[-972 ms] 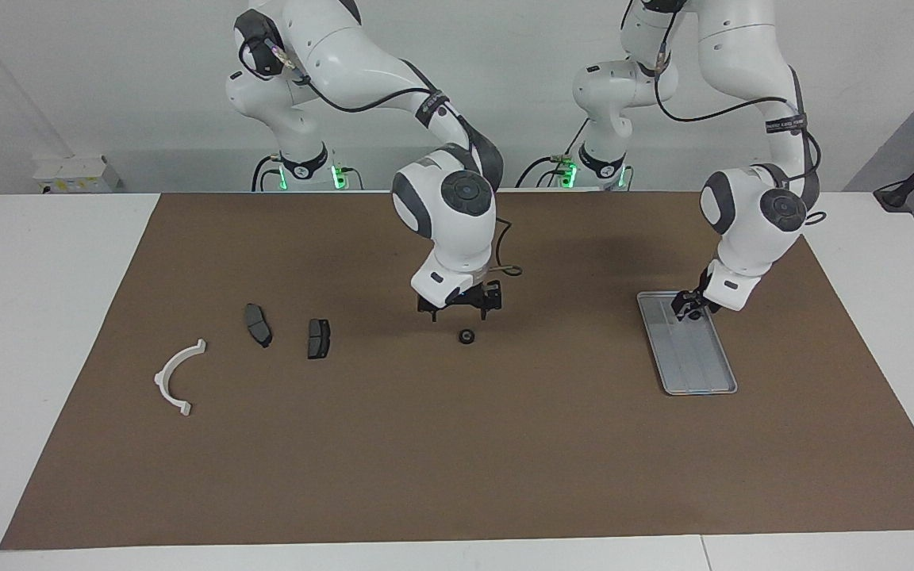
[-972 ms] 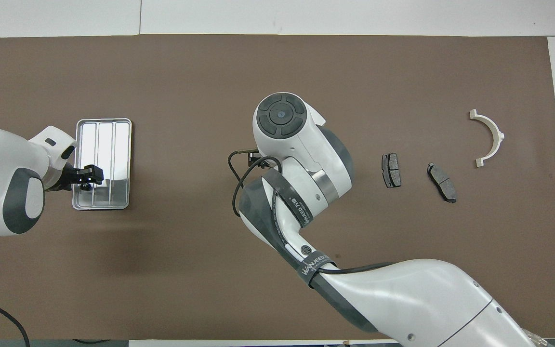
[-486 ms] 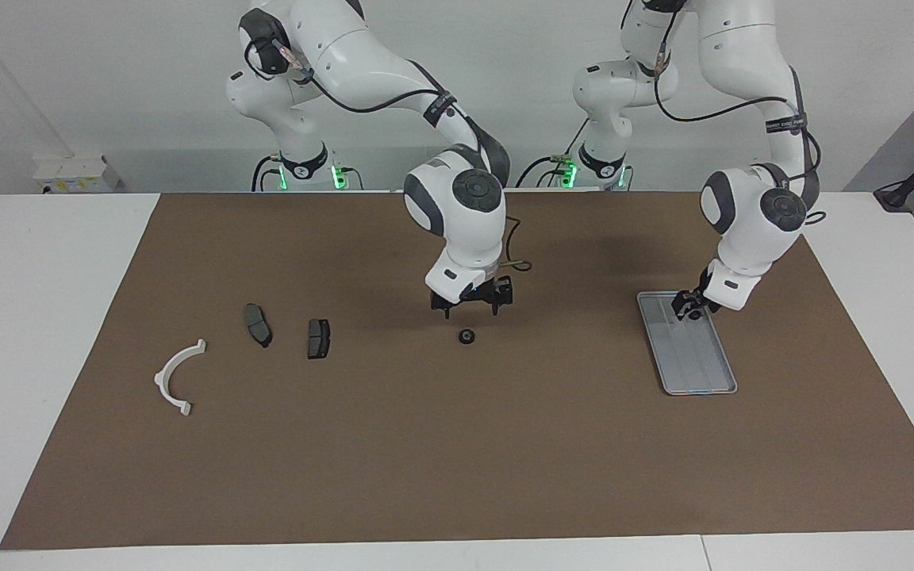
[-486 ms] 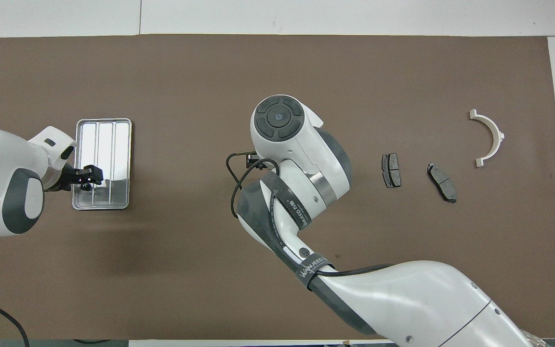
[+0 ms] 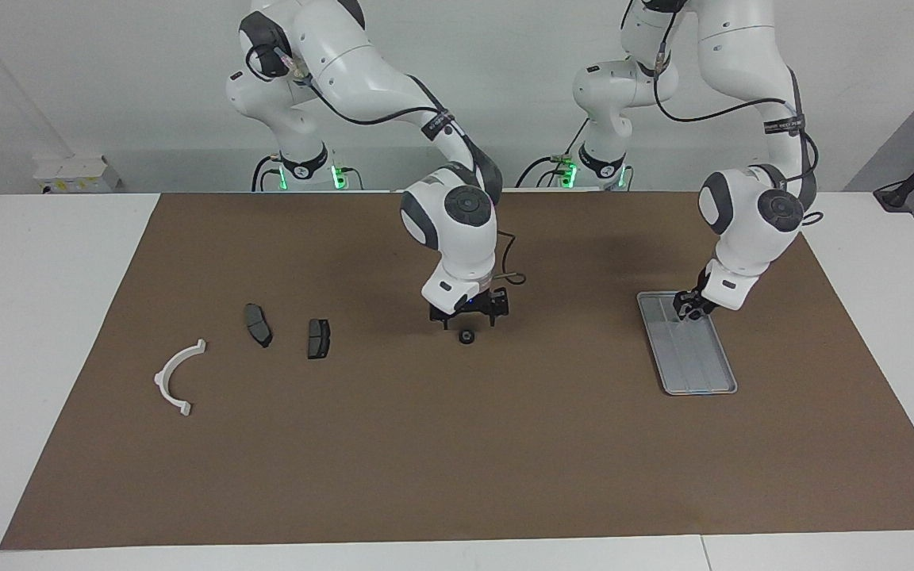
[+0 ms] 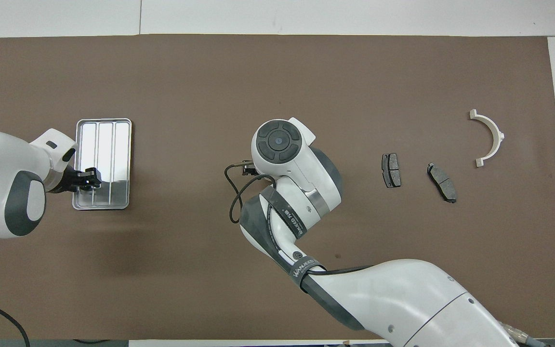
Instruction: Place bearing gear from tray to pile
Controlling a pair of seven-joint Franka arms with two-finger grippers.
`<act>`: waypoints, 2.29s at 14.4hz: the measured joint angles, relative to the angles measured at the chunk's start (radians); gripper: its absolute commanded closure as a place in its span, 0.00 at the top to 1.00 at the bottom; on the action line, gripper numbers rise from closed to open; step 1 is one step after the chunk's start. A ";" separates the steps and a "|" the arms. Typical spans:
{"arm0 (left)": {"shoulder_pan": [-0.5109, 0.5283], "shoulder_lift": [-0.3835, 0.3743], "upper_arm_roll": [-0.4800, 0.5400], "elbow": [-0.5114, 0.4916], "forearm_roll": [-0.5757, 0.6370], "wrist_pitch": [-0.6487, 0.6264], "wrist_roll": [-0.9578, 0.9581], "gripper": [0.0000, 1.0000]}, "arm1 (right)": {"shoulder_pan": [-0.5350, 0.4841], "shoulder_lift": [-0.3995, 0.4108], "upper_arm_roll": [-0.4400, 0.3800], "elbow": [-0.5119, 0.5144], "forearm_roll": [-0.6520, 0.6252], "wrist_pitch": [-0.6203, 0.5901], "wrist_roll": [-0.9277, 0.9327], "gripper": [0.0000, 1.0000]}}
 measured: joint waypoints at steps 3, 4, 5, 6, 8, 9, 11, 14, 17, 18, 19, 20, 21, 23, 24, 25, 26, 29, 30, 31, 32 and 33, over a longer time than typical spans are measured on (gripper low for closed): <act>0.000 0.000 0.000 -0.003 0.000 0.001 0.000 0.62 | -0.001 0.001 -0.001 -0.001 0.000 0.004 0.000 0.98; 0.000 0.000 0.000 -0.004 0.000 0.004 0.000 0.62 | -0.001 0.001 -0.001 -0.001 0.000 0.006 0.000 0.98; 0.000 0.000 0.000 -0.006 0.000 0.010 0.000 0.62 | -0.001 0.002 -0.001 -0.002 0.000 0.011 0.000 0.98; 0.000 0.000 0.000 -0.008 0.000 0.016 0.000 0.62 | -0.001 0.004 -0.001 -0.004 0.000 0.022 0.000 0.98; 0.000 0.000 0.000 -0.012 0.000 0.020 0.000 0.62 | -0.001 0.015 -0.001 -0.008 0.000 0.042 0.000 0.98; 0.000 0.000 0.000 -0.014 0.000 0.021 0.000 0.62 | -0.001 0.021 -0.001 -0.009 0.000 0.048 0.000 0.98; 0.000 0.000 0.000 -0.017 0.000 0.023 0.000 0.54 | -0.001 0.028 -0.001 -0.010 0.000 0.049 0.000 0.92; 0.001 0.000 0.000 -0.019 0.000 0.024 0.000 0.35 | -0.002 0.029 -0.002 -0.015 0.000 0.049 0.000 0.52; 0.001 -0.001 -0.002 -0.020 0.000 0.025 0.002 0.18 | -0.004 0.029 -0.002 -0.020 0.000 0.050 0.000 0.18; 0.001 -0.001 -0.002 -0.020 0.000 0.026 0.005 0.13 | -0.005 0.029 -0.002 -0.021 0.000 0.050 0.000 0.04; 0.001 -0.002 -0.002 -0.020 0.000 0.026 0.012 0.13 | -0.005 0.029 -0.002 -0.022 0.000 0.050 0.000 0.00; 0.002 -0.002 -0.001 -0.021 0.000 0.026 0.017 0.10 | -0.005 0.028 -0.002 -0.023 0.000 0.050 0.000 0.00; 0.003 -0.002 -0.001 -0.020 0.000 0.026 0.020 0.09 | -0.005 0.028 -0.002 -0.023 0.000 0.050 0.000 0.00; 0.003 -0.002 -0.002 -0.013 0.000 0.027 0.022 0.10 | -0.006 0.028 -0.003 -0.023 -0.001 0.049 0.000 0.00; 0.003 -0.003 -0.004 -0.003 -0.003 0.027 0.022 0.10 | -0.006 0.028 -0.004 -0.021 -0.002 0.045 0.000 0.00; 0.003 -0.004 -0.007 0.012 -0.016 0.022 0.022 0.10 | -0.012 0.025 -0.006 -0.014 -0.002 0.034 0.000 0.00; 0.001 -0.006 -0.012 0.030 -0.036 0.011 0.022 0.10 | -0.023 0.020 -0.007 -0.001 -0.003 0.015 -0.002 0.00; -0.040 -0.019 -0.025 0.112 -0.096 -0.073 -0.029 0.10 | -0.080 -0.027 -0.010 0.042 -0.004 -0.053 -0.053 0.00; -0.070 -0.023 -0.026 0.145 -0.100 -0.103 -0.084 0.10 | -0.108 -0.050 -0.010 0.050 -0.004 -0.076 -0.091 0.00; -0.107 -0.024 -0.029 0.172 -0.101 -0.123 -0.154 0.10 | -0.136 -0.072 -0.010 0.056 -0.004 -0.100 -0.134 0.00; -0.153 -0.024 -0.030 0.191 -0.102 -0.130 -0.238 0.10 | -0.163 -0.090 -0.011 0.062 -0.004 -0.122 -0.179 0.00; -0.202 -0.024 -0.032 0.202 -0.102 -0.131 -0.320 0.10 | -0.190 -0.106 -0.011 0.067 -0.003 -0.141 -0.221 0.00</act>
